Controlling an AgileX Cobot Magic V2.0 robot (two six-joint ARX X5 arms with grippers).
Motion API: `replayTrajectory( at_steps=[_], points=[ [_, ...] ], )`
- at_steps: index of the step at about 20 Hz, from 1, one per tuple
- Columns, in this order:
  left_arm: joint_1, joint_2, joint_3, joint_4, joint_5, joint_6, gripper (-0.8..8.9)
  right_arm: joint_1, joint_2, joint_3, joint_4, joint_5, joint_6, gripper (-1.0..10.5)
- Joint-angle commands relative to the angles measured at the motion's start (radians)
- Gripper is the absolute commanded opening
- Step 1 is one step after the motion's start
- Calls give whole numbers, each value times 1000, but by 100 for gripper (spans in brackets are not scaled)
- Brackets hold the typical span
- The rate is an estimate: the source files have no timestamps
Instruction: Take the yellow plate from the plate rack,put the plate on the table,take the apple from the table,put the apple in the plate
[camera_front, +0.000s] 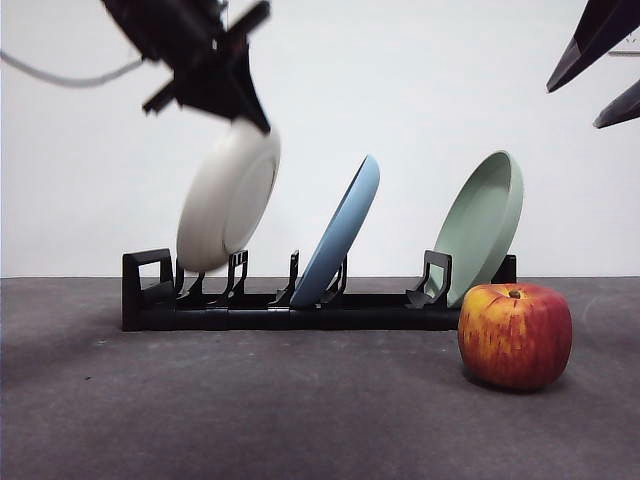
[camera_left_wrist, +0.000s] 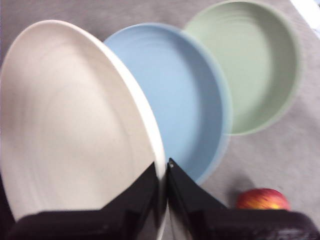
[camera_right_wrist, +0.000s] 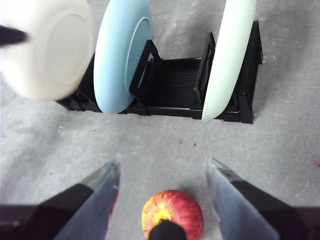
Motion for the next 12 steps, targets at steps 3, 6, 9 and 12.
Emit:
replayTrajectory(
  at_steps=[3,6,9,12],
  points=[
    [-48,-125,116,-169,-7,105,-8,0,1,4,5,3,-8,284],
    [-104,-252,136,-250,-11,141,-8,-1,1,4,5,3,-8,284],
    [-179,-377,136,-361,-111,194,-8,-1,1,4,5,3,-8,284],
    [-312,-435,136,-504,-273,212,-8,-1,1,4,5,3,-8,284]
  ],
)
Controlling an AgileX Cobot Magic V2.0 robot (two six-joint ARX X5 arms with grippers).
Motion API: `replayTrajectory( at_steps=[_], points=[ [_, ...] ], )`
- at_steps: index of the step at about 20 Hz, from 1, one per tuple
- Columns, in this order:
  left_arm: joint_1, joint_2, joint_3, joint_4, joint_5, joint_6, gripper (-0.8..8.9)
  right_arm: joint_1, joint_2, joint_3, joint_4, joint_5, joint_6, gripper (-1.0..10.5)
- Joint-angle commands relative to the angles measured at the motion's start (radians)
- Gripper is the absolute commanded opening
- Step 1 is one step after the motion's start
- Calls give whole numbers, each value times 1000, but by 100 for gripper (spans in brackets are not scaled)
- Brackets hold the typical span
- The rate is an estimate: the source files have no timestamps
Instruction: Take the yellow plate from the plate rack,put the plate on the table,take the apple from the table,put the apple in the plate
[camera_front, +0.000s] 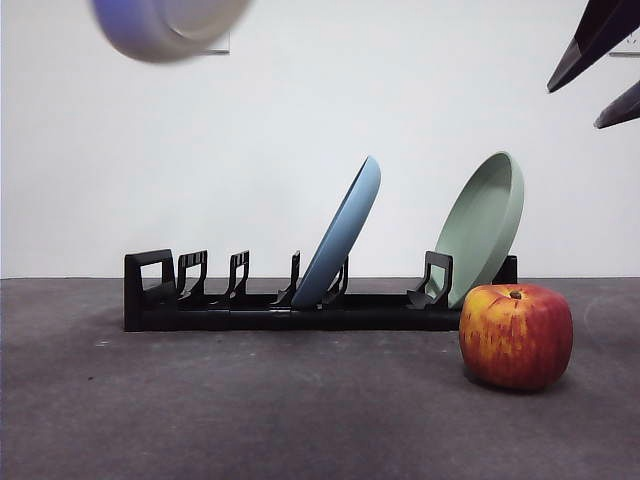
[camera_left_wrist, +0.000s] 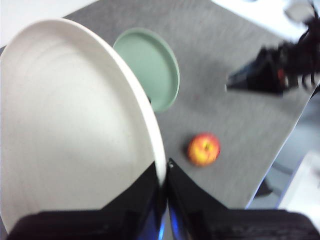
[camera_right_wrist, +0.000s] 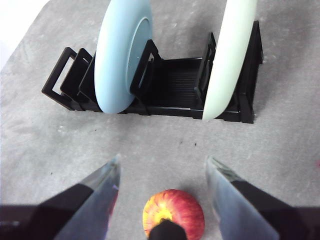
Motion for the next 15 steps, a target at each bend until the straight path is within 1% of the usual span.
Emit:
replayTrajectory(
  at_steps=[1,2,4,6,8,12,15],
  points=[
    [-112,2,-4,-93,-100,30,-8,-1,1,4,5,3,-8,284],
    [-164,2,-14,-128,-153,28,-8,-1,1,4,5,3,-8,284],
    [-259,2,-77,-129,-252,-8,-8,-1,1,4,5,3,-8,284],
    [-340,3,-195,-67,-323,-64,-8,-1,1,4,4,3,-8,284],
    [-386,7,-337,33,-374,-105,-8,-1,-1,4,4,3,-8,284],
    [-428,61,-593,267,-380,-140,-8,0,-1,4,4,3,-8,284],
    [-453,153,-673,370,-401,-140,-8,0,-1,4,4,3,-8,284]
  ],
)
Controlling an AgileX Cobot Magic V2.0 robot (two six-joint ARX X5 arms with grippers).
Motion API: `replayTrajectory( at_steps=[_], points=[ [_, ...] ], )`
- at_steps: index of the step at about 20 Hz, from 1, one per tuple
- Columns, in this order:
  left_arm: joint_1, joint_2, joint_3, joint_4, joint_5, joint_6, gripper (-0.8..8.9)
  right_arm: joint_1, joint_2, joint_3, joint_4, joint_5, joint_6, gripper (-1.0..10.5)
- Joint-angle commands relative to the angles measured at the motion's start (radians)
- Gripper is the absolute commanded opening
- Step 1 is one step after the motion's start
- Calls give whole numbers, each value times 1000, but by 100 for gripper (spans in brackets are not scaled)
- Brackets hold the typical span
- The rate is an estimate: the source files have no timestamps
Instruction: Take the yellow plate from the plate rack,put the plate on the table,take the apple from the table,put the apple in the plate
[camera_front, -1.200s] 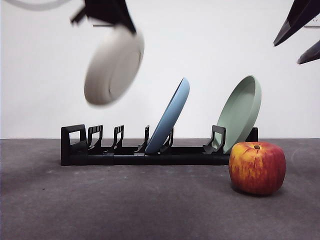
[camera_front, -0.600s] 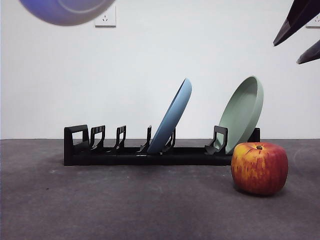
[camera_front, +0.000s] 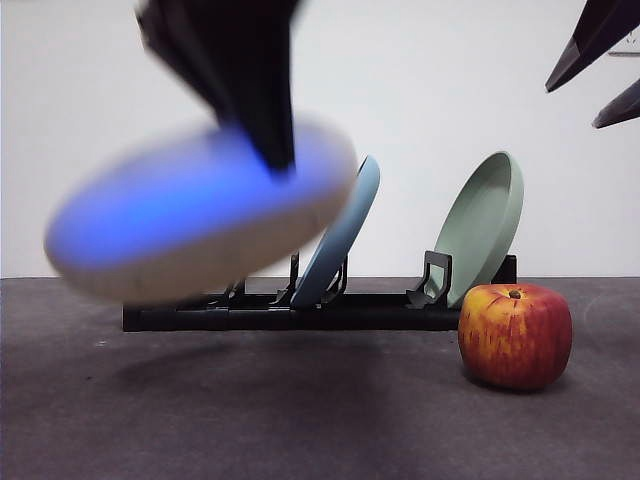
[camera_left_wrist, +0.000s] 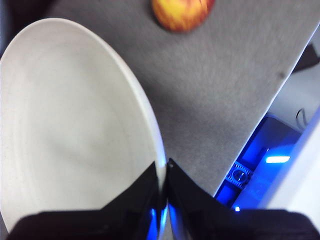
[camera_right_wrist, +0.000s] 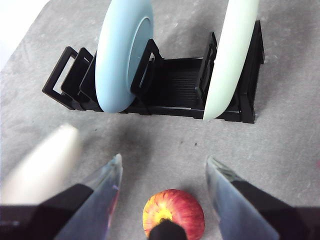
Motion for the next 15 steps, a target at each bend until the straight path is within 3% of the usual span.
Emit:
replayTrajectory(
  at_steps=[1,7,13,15],
  points=[
    [-19,77,-24,57,-43,-11,-8,0,-1,3,5,3,-8,284],
    [-39,276,-24,154,-157,18,-8,0,-1,3,5,3,-8,284],
    [-39,344,-24,187,-127,15,0,0,-1,3,5,2,-8,284],
    [-37,343,-24,200,-57,5,20,0,-1,3,5,2,-8,284]
  ],
)
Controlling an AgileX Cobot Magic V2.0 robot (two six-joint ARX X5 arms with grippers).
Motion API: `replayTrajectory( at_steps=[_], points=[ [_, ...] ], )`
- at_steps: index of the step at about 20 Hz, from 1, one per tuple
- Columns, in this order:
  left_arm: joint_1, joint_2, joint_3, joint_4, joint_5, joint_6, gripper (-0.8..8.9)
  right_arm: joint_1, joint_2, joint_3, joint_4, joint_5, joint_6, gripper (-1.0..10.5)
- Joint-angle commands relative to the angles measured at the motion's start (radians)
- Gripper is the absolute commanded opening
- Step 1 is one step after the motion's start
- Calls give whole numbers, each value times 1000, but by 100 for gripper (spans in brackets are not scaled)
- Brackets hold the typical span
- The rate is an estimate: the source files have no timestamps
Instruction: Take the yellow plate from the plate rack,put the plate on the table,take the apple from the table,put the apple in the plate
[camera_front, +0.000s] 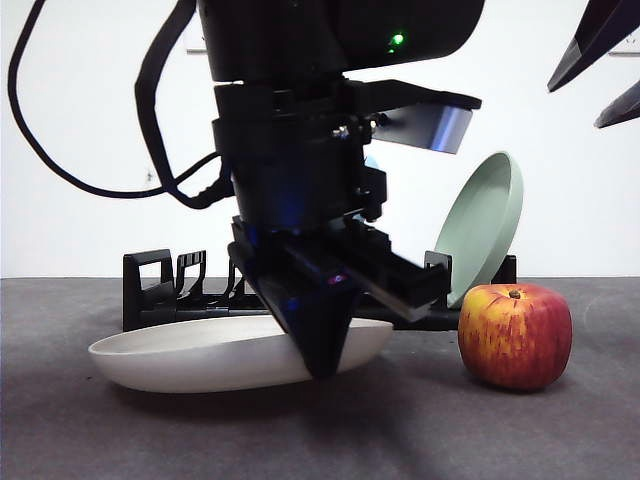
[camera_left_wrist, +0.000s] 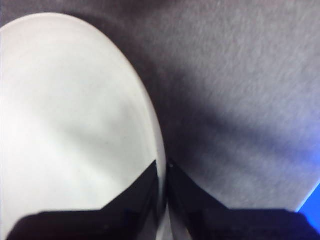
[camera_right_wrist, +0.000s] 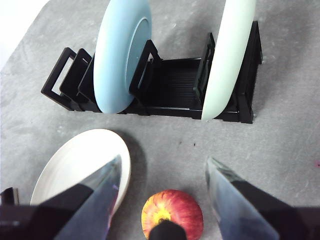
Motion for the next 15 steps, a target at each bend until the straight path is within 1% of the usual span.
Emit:
replayTrajectory(
  at_steps=[1,2,3,4,6,7,9,10,12,13,14,15],
  points=[
    [1,12,-5,14,81,-17,100,1,-1,4,5,-3,-8,285],
    [5,12,-5,16,79,-34,214,2,-1,5,5,-5,-8,285],
    [6,12,-5,17,71,-42,297,2,-1,9,5,-5,-8,285],
    [6,3,-5,17,57,-53,316,2,-1,16,1,-5,-8,290],
    [4,-43,-5,25,35,-57,315,6,-1,42,-26,-3,-13,294],
    [2,-84,-5,32,33,-60,315,15,-1,61,-47,-1,-28,311],
    [2,-191,-5,58,32,-77,315,42,0,106,-90,10,-52,422],
    [2,-248,-5,77,32,-79,315,60,0,125,-108,32,-62,453],
    [3,-392,-5,120,3,-79,315,124,0,166,-169,119,-109,453],
    [4,-475,-5,143,-32,-78,315,171,5,182,-188,184,-126,455],
    [5,-548,-5,163,-68,-77,315,212,10,187,-196,247,-136,504],
    [5,-620,-5,178,-112,-75,315,255,19,187,-198,320,-137,581]
  ],
)
